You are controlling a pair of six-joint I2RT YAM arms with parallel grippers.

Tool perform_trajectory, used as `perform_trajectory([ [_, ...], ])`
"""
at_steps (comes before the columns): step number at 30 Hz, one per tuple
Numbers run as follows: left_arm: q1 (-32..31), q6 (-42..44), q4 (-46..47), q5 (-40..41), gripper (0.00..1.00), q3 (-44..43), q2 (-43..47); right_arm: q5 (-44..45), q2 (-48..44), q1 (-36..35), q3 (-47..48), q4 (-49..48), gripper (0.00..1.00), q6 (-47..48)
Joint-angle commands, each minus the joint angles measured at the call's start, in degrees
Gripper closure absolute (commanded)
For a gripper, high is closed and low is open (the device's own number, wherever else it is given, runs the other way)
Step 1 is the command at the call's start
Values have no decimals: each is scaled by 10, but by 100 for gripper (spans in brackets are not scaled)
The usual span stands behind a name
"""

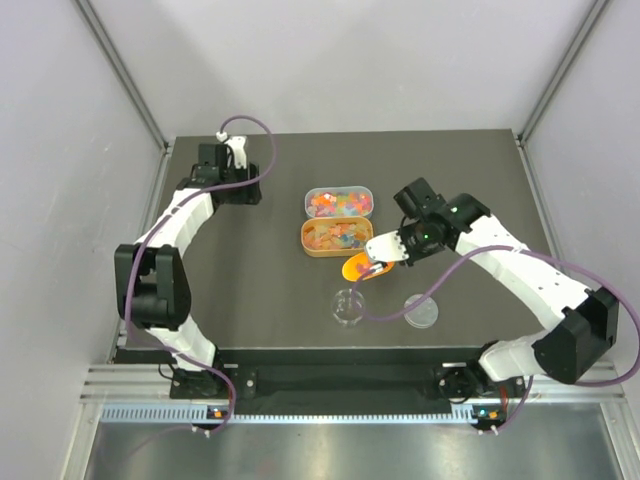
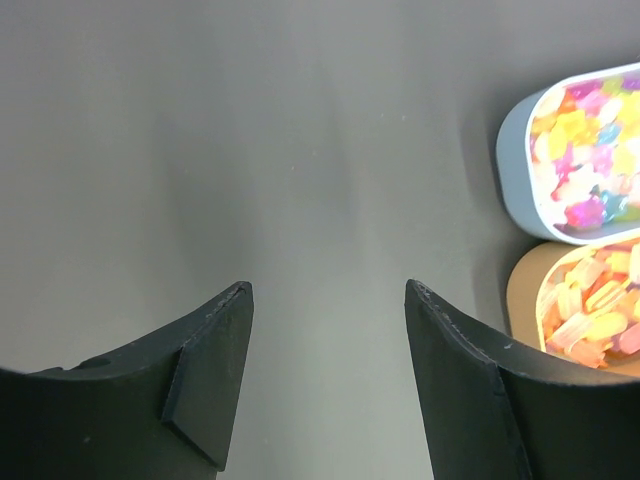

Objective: Pack the candies
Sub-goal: Place the fake candies in the packing bottle.

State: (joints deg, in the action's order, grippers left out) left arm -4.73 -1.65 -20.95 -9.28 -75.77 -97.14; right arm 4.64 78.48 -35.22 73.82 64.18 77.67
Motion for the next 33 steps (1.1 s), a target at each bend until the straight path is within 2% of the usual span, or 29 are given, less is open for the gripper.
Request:
perform_trajectory([
  [1, 7, 11, 29, 15, 32, 12, 37, 34, -22, -32, 9, 19, 100, 14],
  [14, 15, 1, 44, 11, 32, 28, 62, 128, -44, -85, -61, -4, 100, 42],
  [22, 16, 0, 62, 15, 32, 51, 75, 181, -17, -106, -54, -27, 100, 39],
  [33, 20, -13, 86, 15, 31, 76, 75, 225, 9, -143, -11, 9, 100, 35],
])
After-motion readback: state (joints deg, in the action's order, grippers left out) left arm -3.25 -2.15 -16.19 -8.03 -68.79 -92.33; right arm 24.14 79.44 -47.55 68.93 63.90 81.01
